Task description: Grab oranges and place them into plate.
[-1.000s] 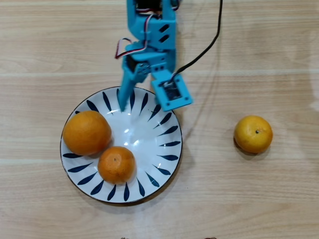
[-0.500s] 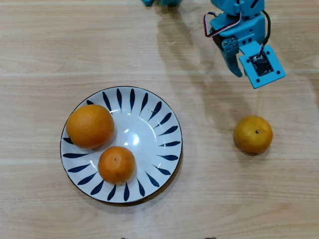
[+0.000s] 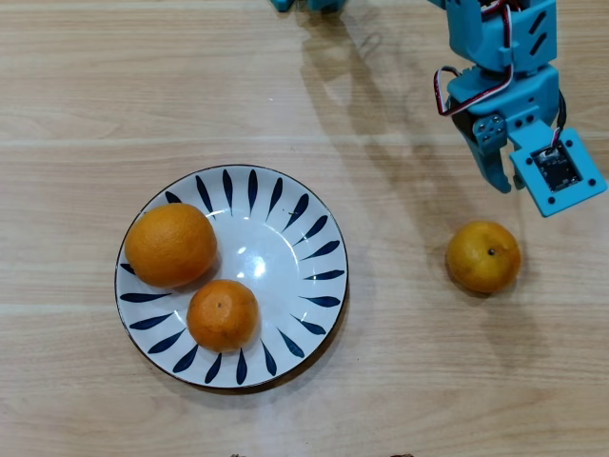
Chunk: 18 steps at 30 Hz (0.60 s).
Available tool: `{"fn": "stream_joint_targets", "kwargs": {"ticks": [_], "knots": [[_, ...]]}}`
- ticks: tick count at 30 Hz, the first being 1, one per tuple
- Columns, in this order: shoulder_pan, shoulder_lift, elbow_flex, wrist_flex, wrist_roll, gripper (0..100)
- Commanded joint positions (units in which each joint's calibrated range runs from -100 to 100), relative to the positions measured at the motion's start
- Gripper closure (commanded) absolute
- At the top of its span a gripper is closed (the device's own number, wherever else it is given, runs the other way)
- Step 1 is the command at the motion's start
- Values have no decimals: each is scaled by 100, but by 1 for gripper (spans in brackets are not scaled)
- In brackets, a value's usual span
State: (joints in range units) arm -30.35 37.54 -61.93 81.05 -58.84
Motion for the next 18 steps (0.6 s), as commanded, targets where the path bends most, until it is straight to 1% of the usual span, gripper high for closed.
{"fn": "stream_joint_targets", "kwargs": {"ticks": [1,3,5,7,10,12,13,15,18], "knots": [[140,-9,-222,-108,-23,95],[188,92,-13,-494,9,93],[196,219,113,-941,24,86],[156,295,131,-1173,24,75],[108,363,131,-1208,-23,59],[67,371,168,-1182,-106,51],[59,371,231,-1130,-195,49],[35,346,349,-993,-300,50],[-5,346,611,-1036,-315,51]]}}
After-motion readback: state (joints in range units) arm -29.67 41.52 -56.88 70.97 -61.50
